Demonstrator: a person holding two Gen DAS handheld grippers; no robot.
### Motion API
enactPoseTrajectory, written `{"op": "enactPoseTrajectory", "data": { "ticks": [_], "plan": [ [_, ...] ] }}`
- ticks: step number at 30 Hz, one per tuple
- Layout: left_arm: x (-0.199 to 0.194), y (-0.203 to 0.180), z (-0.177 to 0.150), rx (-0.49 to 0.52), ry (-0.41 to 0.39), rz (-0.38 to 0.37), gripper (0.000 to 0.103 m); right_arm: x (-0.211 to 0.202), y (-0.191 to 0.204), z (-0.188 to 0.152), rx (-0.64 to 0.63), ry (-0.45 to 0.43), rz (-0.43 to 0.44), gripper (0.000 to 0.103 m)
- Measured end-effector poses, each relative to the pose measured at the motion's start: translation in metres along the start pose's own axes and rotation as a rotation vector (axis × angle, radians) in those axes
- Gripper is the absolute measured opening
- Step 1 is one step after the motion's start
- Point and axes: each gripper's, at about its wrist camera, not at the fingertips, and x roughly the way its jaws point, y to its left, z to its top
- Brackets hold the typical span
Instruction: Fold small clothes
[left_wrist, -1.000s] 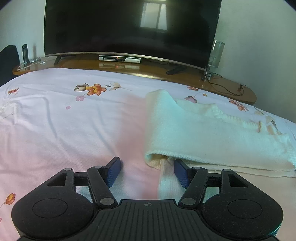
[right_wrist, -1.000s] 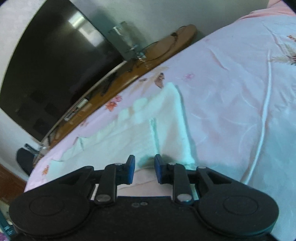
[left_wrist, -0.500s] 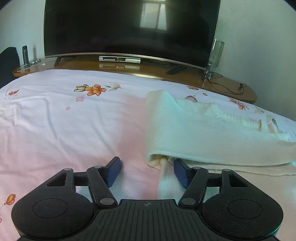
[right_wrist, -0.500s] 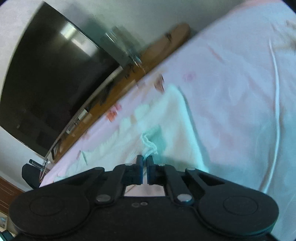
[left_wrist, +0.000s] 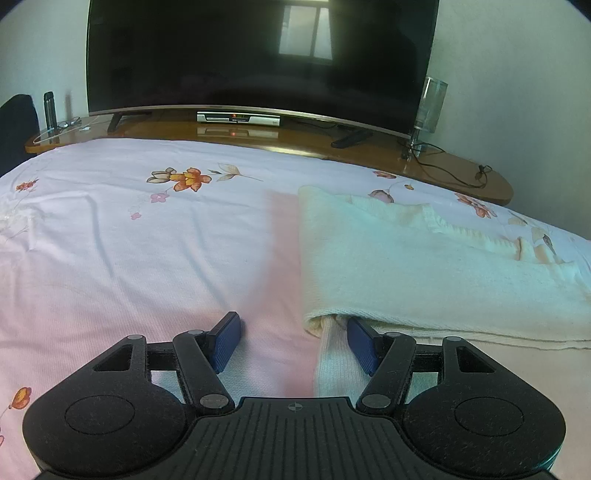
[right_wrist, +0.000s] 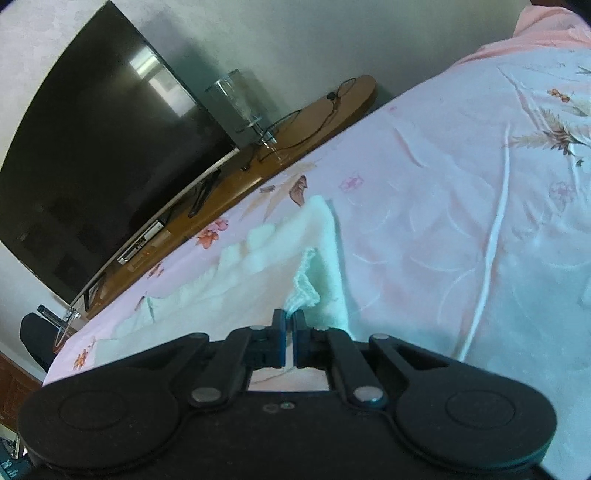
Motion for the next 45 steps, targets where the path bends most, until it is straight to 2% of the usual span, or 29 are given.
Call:
{"op": "enactPoseTrajectory", "data": {
  "ticks": [10,18,20,22,26,28,30,32,35,37,38,39,40,42,45],
  "plan": [
    [-0.002,0.000,0.000,0.022,0.008,-0.010,0.063,0.011,-0.003,-0.004,0.006,0.010,-0.038,0.004],
    [-0.004,0.002,-0.001,0.030,0.004,-0.017,0.063,0.005,-0.004,-0.006,0.030,0.000,-0.041,0.004],
    [-0.004,0.002,-0.002,0.030,0.002,-0.019,0.063,0.001,0.002,-0.005,0.003,-0.016,-0.040,0.004],
    [-0.005,0.002,-0.002,0.031,0.007,-0.020,0.063,0.008,-0.001,-0.007,0.000,0.016,-0.064,0.004],
    [-0.020,0.006,-0.003,0.042,0.026,-0.016,0.063,0.008,-0.004,-0.004,0.026,0.031,-0.046,0.006],
    [-0.038,0.010,-0.004,0.027,-0.039,0.009,0.063,-0.004,0.002,-0.002,-0.016,-0.010,-0.053,0.010],
    [-0.048,0.011,0.004,-0.025,-0.108,-0.047,0.063,-0.015,0.013,0.000,-0.101,-0.061,-0.054,0.009],
    [-0.046,0.000,0.016,-0.022,-0.136,-0.103,0.063,-0.016,0.025,0.001,-0.184,-0.079,-0.052,0.008],
    [-0.020,-0.025,0.026,0.028,-0.059,-0.170,0.063,-0.002,0.047,0.003,-0.307,-0.064,-0.028,0.008],
    [0.002,-0.034,0.019,0.045,0.032,-0.166,0.063,0.015,0.058,-0.001,-0.409,-0.011,-0.023,0.007],
    [0.000,-0.039,0.014,0.092,0.016,-0.157,0.063,0.024,0.059,-0.005,-0.461,0.018,-0.056,0.004],
    [-0.005,-0.043,0.010,0.135,0.002,-0.158,0.063,0.036,0.055,-0.008,-0.508,0.045,-0.159,0.000],
    [-0.008,-0.043,0.008,0.143,0.001,-0.167,0.063,0.039,0.043,-0.007,-0.499,0.042,-0.190,0.000],
    [-0.011,-0.039,0.005,0.139,-0.001,-0.178,0.063,0.035,0.027,0.001,-0.429,0.039,-0.146,0.000],
    [-0.012,-0.027,0.018,0.056,-0.021,-0.210,0.063,0.035,0.033,0.004,-0.449,0.035,-0.153,0.000]
  ]
}}
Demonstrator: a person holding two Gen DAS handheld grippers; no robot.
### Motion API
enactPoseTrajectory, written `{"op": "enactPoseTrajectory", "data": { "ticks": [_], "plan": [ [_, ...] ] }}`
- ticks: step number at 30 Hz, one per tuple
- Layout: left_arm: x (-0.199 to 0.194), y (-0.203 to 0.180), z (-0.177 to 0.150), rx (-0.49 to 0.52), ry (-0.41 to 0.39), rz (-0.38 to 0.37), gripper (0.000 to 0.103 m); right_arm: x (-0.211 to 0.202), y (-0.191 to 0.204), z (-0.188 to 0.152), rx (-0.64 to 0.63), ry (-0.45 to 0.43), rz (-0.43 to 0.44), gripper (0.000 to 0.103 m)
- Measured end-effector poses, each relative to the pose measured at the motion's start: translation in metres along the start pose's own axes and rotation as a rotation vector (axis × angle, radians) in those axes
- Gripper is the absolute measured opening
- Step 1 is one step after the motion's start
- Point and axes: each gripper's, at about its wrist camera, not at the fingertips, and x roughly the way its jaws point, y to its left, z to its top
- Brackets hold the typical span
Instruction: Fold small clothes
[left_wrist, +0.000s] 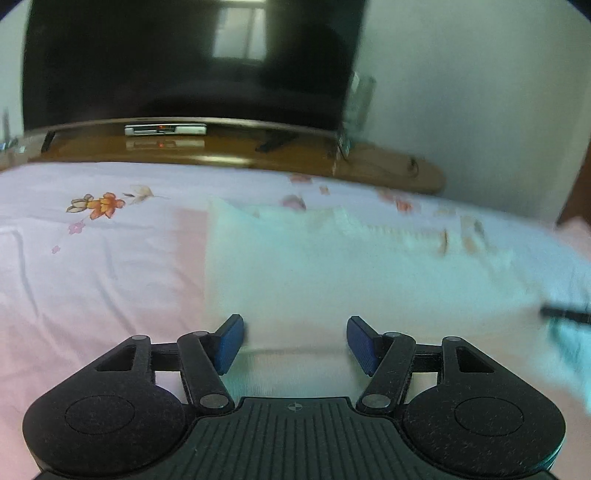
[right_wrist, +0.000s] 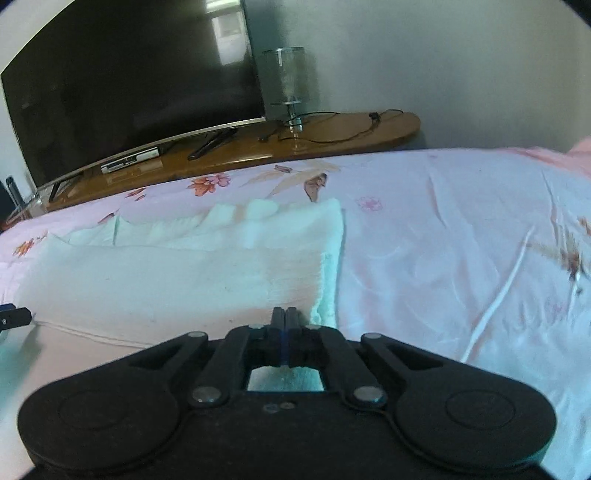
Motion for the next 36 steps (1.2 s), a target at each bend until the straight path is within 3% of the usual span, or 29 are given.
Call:
{"op": "enactPoseTrajectory", "data": {
  "ticks": [3,6,8,10,11,12,14,18,21,25,33,36],
  "plan": [
    [0.008,0.010,0.027,-0.057,-0.038,-0.001,0.063,-0.008,0.006,0.006,0.020,-0.064,0.012,0.009],
    [0.031,0.012,0.051,-0.052,-0.051,0.016,0.063,-0.005,0.003,0.019,0.040,-0.095,0.016,0.011],
    [0.055,0.009,0.058,-0.027,-0.028,0.028,0.063,0.006,0.000,0.028,0.056,-0.096,0.039,0.008],
    [0.085,0.009,0.058,-0.007,0.046,0.040,0.063,0.025,-0.004,0.031,0.053,-0.047,0.054,0.003],
    [0.098,0.011,0.056,0.007,0.074,0.041,0.066,0.035,-0.006,0.028,0.053,-0.012,0.039,0.002],
    [0.101,0.007,0.053,0.057,0.043,0.039,0.077,0.043,-0.010,0.023,0.050,-0.003,0.033,0.000],
    [0.104,-0.002,0.057,0.122,0.077,0.036,0.082,0.043,-0.016,0.020,0.057,-0.030,0.047,0.000],
    [0.097,-0.005,0.064,0.141,0.026,0.052,0.082,0.039,-0.016,0.026,0.063,-0.024,0.050,0.001],
    [0.110,0.002,0.066,0.124,0.053,0.094,0.082,0.035,-0.013,0.032,0.048,-0.064,0.049,0.014],
    [0.110,-0.002,0.055,0.151,0.033,0.114,0.082,0.051,-0.014,0.028,0.022,-0.024,0.032,0.012],
    [0.109,0.001,0.054,0.148,0.029,0.113,0.082,0.049,-0.015,0.022,0.014,-0.052,0.038,0.012],
    [0.085,-0.002,0.053,0.146,0.011,0.140,0.082,0.041,-0.017,0.026,0.047,-0.042,0.041,0.012]
  ]
}}
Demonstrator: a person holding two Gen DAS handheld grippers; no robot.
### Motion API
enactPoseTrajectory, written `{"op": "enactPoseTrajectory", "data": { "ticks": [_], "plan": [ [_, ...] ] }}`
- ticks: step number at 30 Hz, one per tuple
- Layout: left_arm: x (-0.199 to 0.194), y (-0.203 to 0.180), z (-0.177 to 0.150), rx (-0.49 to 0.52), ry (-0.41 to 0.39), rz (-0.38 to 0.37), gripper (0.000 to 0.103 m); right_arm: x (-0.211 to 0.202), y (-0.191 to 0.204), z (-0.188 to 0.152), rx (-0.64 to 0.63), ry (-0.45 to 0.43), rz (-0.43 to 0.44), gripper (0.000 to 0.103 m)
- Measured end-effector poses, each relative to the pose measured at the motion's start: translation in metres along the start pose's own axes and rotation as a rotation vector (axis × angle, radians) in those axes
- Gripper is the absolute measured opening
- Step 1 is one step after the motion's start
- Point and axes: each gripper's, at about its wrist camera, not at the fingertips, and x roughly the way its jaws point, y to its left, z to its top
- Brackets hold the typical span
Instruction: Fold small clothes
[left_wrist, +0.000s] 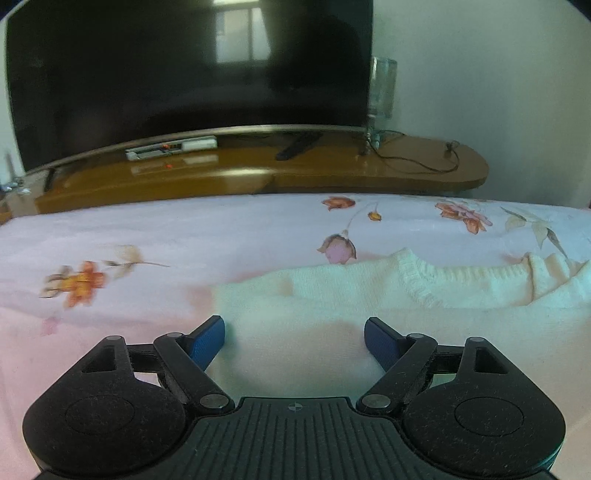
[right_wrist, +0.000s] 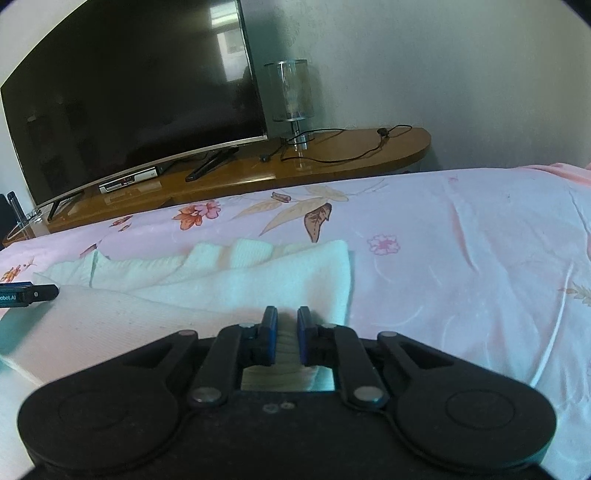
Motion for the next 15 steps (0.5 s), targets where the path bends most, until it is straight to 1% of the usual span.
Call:
{"op": "enactPoseTrajectory", "data": {
  "ticks": [1,3,5,7,9,12,15],
  "plan": [
    [-0.011,0.002,-0.005,-0.007,-0.020,-0.002,0.082,-0.009,-0.002,0.003,0.021,-0.014,0.009,0.014],
    [-0.027,0.010,-0.020,-0.021,-0.011,0.034,0.082,-0.034,-0.005,0.003,0.030,-0.072,0.020,0.016],
    [-0.040,0.019,-0.037,-0.040,-0.007,0.048,0.082,-0.047,-0.011,-0.003,0.046,-0.036,0.030,0.016],
    [-0.054,0.032,-0.052,-0.097,-0.014,0.043,0.082,-0.060,-0.018,-0.012,0.078,-0.031,0.039,0.016],
    [-0.063,0.041,-0.062,-0.127,-0.018,0.051,0.082,-0.069,-0.021,-0.020,0.100,-0.024,0.044,0.016],
    [-0.066,0.048,-0.066,-0.155,-0.009,0.044,0.082,-0.070,-0.016,-0.028,0.095,-0.005,0.055,0.016],
    [-0.062,0.048,-0.066,-0.147,0.005,0.042,0.082,-0.060,-0.009,-0.032,0.091,0.027,0.051,0.017]
  ]
}}
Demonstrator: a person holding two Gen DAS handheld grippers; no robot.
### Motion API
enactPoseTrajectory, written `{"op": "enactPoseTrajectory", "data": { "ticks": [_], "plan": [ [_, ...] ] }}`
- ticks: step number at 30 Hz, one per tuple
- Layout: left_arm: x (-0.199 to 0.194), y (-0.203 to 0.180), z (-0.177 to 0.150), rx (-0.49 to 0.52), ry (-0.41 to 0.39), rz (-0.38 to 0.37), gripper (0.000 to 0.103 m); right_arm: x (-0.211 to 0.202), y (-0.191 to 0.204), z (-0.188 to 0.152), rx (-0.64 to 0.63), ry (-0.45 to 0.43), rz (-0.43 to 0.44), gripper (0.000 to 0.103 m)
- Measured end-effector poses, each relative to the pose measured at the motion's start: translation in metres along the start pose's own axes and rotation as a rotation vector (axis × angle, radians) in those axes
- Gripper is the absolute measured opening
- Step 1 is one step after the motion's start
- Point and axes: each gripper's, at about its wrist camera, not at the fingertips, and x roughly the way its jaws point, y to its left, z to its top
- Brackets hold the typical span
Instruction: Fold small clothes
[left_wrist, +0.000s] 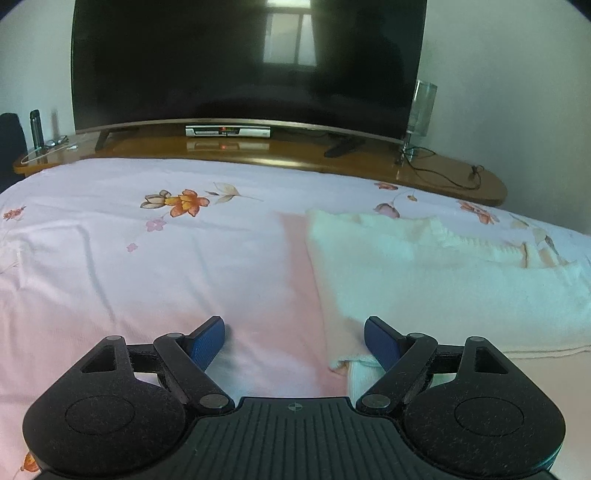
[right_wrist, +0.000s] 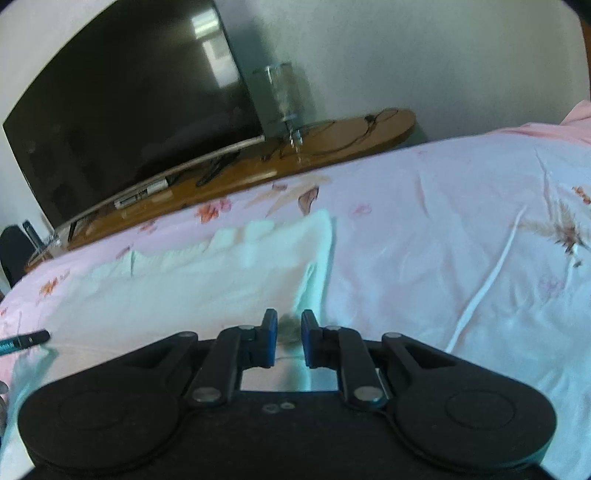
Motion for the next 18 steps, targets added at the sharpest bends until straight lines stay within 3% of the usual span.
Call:
{"op": "enactPoseTrajectory", "data": {
  "ticks": [6,10,18],
  "plan": [
    [0.003,0.002,-0.002,-0.014,0.003,-0.018,0.083,0.008,0.009,0.001,-0.002,0.015,-0.043,0.017],
    [0.002,0.002,0.000,-0.010,0.008,-0.022,0.083,0.005,0.012,0.003,-0.033,0.002,-0.042,0.006],
    [-0.006,-0.001,0.003,0.005,-0.010,-0.012,0.082,0.003,0.002,-0.003,-0.036,0.001,-0.061,0.007]
  ]
}}
